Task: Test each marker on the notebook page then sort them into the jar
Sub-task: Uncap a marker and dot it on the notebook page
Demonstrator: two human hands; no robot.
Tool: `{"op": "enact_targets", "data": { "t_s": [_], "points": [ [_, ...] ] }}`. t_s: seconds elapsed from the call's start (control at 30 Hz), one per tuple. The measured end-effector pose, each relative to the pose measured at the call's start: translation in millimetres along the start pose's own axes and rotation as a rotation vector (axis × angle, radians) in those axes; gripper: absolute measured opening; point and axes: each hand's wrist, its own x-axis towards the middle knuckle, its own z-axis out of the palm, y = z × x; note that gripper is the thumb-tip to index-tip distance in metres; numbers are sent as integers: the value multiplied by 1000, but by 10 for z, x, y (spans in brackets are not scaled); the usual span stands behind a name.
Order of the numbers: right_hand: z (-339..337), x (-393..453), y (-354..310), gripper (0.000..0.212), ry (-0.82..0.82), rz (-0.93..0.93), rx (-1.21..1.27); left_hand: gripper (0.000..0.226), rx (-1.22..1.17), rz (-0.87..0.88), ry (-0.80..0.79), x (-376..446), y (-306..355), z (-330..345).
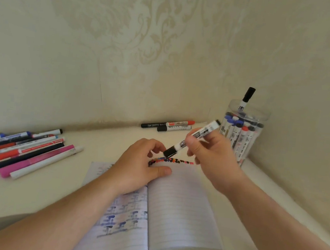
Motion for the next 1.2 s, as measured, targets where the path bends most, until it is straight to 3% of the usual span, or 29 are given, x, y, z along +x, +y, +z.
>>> {"op": "enact_targets", "data": {
  "t_s": [0.17, 0.3, 0.47, 0.67, 0.77, 0.87, 1.03, 1.2],
  "points": [
    [-748, 128, -727, 14, 380, -190, -29, 40, 144, 52, -52, 6, -69, 21],
    [-1377, 434, -894, 17, 527, -192, -280, 43, 151, 64, -53, -4, -51, 47],
    [-1547, 747, -791, 35, 327, 35, -648, 44, 123, 27, -48, 4, -38, 54],
    [-1352, 962, -853, 62, 251, 86, -941, 45, 162, 14, -55, 28, -47, 73],
    [-1304, 1036, -917, 53, 166, 131, -1101, 44, 174, 11, -59, 31, -59, 82],
    [-1323, 1093, -941, 40, 138, 174, -1129, 42, 171, 8, -60, 31, -59, 77],
    [-1297, 1079, -900, 36, 164, 149, -1183, 39, 168, 11, -71, 38, -48, 71],
    [-1319, 1003, -836, 68, 125, 168, -1125, 37, 168, 15, -80, 22, -38, 67]
  ]
}}
